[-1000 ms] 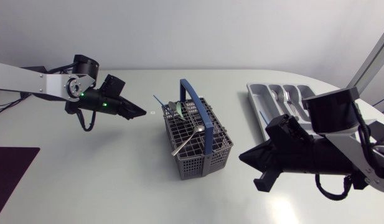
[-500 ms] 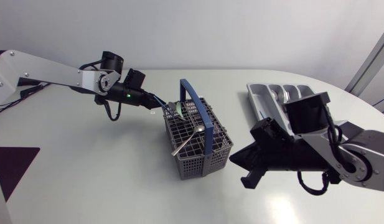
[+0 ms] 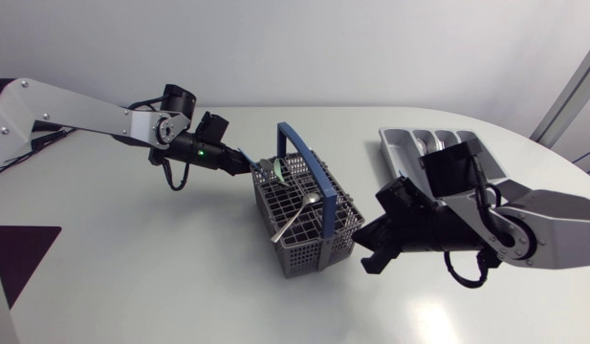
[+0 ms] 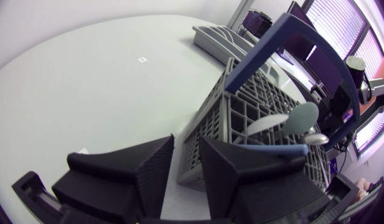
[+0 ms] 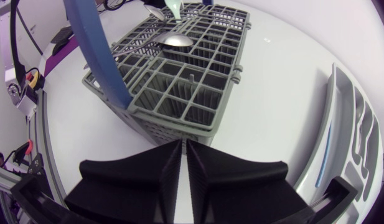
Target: Unload the cutlery basket into the drawer organizer.
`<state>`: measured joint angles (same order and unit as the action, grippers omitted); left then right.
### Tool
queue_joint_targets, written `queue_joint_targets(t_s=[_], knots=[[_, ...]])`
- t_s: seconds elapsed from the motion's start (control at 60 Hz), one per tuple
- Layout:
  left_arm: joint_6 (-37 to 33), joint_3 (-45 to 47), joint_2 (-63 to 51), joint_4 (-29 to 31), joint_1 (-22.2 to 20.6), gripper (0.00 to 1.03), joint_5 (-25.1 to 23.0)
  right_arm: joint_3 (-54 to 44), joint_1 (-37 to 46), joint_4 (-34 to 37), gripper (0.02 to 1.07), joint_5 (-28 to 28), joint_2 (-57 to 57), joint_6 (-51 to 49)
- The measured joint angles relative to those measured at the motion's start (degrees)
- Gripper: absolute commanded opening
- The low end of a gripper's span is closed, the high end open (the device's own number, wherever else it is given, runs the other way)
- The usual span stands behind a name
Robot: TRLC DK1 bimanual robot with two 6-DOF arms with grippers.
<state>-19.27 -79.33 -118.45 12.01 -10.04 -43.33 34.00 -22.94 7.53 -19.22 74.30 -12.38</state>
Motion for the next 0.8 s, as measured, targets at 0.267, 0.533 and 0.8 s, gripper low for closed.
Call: queue_joint_targets(t_s=[0.267,0.533,0.8], knots=[[-2.1,8.2,6.0,0.6,0.8,0.31,-0.2,4.1,3.8,0.2,0.16,1.4,4.6,-0.9],[-3.8,15.4,12.5,1.4,0.8,0.31,-0.2,12.1,7.0,0.2,0.16,2.4,12.9,-2.4],[-5.2,22.8,19.0,2.7,1.0,0.31,0.1,21.1,7.1,0.0,0.16,2.8,20.5,-2.6]])
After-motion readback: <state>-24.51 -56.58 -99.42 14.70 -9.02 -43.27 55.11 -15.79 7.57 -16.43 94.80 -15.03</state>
